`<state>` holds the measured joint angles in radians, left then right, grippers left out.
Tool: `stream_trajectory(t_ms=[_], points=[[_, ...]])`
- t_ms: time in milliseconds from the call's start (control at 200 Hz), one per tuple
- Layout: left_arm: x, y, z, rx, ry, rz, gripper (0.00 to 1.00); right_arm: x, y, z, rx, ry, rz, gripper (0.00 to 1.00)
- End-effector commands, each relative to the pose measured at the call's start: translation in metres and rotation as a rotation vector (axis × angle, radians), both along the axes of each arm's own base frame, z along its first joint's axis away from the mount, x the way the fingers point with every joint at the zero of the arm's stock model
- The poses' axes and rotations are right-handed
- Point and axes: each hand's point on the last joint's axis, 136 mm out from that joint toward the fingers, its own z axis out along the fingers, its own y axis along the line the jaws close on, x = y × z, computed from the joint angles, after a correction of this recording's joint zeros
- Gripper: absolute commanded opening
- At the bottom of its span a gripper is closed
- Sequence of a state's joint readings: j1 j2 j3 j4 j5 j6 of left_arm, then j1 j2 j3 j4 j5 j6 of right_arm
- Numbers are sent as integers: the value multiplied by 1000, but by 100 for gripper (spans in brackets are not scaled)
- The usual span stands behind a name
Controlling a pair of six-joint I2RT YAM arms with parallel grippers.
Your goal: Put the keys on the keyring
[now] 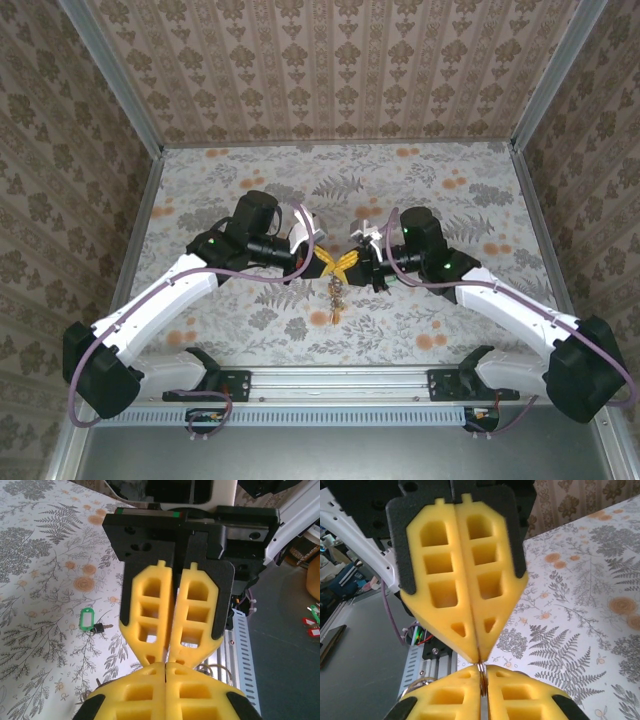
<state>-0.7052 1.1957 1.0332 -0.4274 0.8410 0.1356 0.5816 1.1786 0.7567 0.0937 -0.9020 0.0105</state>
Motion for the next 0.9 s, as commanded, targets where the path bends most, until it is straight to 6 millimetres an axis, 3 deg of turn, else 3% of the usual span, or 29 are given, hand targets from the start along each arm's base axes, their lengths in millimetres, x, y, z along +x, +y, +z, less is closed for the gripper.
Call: stream_trajectory(t_ms=[0, 70, 270, 395, 475, 545, 665, 895], points=[[-2, -1, 12, -49, -35, -33, 0, -5, 5, 8, 21, -19, 52, 5], [-1, -2, 11, -51, -32, -34, 0, -7, 6, 9, 29, -20, 66, 0], [1, -3, 9, -44, -23, -28, 0, -9, 4, 13, 57, -64, 65, 0], [4, 3, 19, -86, 10, -5, 0, -11, -2, 21, 84, -116, 27, 0], [6, 13, 32, -149, 29, 14, 25, -14, -5, 29, 115, -138, 8, 0], [4, 18, 39, -183, 34, 16, 38, -16, -8, 35, 148, -145, -11, 0], [-1, 18, 44, -208, 46, -4, 48, -16, -12, 47, 210, -156, -47, 0], [-7, 10, 43, -226, 40, -23, 50, -10, -17, 73, 361, -166, -118, 0]])
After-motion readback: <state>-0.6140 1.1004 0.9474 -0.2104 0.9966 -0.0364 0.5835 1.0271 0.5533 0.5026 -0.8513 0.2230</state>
